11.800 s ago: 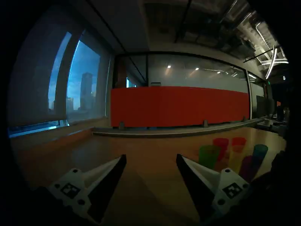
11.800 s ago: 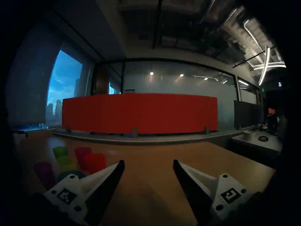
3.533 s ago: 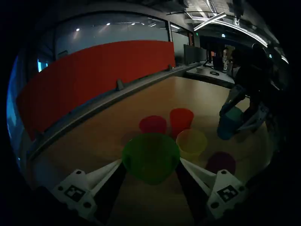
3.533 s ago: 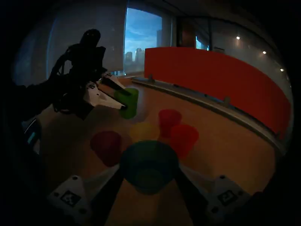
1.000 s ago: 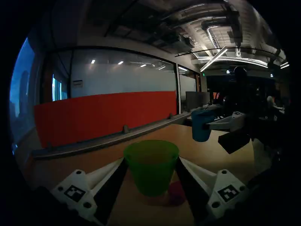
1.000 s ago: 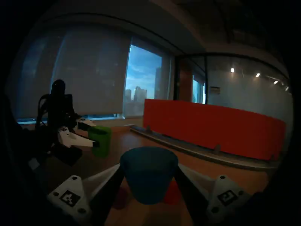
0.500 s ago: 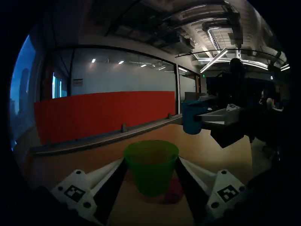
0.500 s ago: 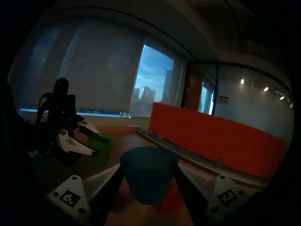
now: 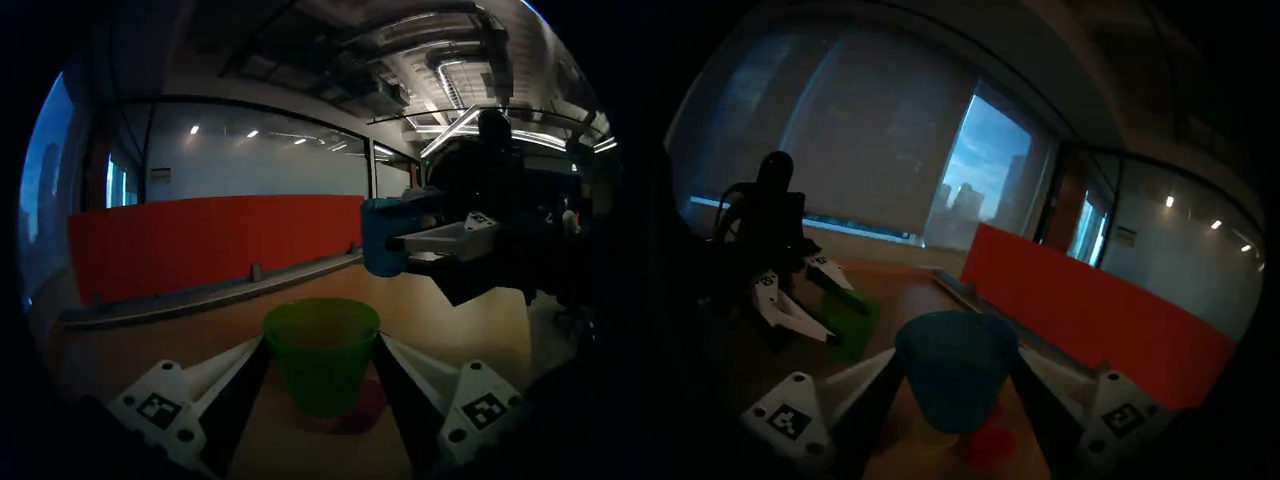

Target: Pour water

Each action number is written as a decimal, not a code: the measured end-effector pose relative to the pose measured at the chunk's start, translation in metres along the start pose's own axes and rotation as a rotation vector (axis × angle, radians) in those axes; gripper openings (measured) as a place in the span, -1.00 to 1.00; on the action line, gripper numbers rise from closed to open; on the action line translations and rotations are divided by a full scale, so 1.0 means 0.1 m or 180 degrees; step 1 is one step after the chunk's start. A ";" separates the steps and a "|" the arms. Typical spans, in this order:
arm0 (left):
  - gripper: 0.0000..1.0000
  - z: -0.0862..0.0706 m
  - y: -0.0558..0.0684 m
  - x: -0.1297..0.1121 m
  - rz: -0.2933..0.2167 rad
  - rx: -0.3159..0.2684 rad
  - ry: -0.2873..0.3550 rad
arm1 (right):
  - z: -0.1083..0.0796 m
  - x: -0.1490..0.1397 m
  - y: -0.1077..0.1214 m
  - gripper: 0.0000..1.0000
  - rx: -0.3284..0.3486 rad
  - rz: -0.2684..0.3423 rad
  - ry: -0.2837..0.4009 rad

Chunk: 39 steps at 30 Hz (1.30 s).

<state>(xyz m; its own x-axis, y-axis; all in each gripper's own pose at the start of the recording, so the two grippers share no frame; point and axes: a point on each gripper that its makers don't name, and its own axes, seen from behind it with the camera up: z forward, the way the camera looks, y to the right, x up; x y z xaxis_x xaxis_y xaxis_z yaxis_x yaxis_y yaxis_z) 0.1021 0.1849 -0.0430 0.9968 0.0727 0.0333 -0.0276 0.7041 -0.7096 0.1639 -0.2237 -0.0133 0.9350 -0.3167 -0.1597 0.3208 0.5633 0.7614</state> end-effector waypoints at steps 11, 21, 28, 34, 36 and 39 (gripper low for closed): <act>0.70 0.05 0.07 -0.03 0.0011 -0.0066 -0.0009 | 0.12 0.11 0.02 0.79 0.0024 -0.0350 0.0007; 0.70 0.05 0.15 -0.04 0.0024 -0.0115 0.0006 | 0.22 0.17 -0.03 0.79 0.0051 -0.0718 -0.0012; 0.70 0.07 0.18 -0.05 0.0029 -0.0135 0.0010 | 0.28 0.25 -0.07 0.79 0.0058 -0.0959 0.0013; 0.70 0.09 0.20 -0.03 0.0030 -0.0154 0.0025 | 0.33 0.33 -0.10 0.78 0.0048 -0.1172 0.0018; 0.70 0.10 0.22 -0.02 0.0026 -0.0167 0.0036 | 0.35 0.35 -0.10 0.78 0.0046 -0.1237 0.0016; 0.70 0.11 0.25 0.00 0.0029 -0.0189 0.0049 | 0.38 0.39 -0.11 0.78 0.0031 -0.1336 0.0027</act>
<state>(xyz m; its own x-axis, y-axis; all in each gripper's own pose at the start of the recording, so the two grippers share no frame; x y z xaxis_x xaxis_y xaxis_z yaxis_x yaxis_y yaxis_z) 0.1006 0.2102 -0.0525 0.9976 0.0678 0.0161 -0.0328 0.6603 -0.7503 0.1917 -0.2710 -0.0039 0.7246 -0.5109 -0.4626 0.6729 0.3795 0.6349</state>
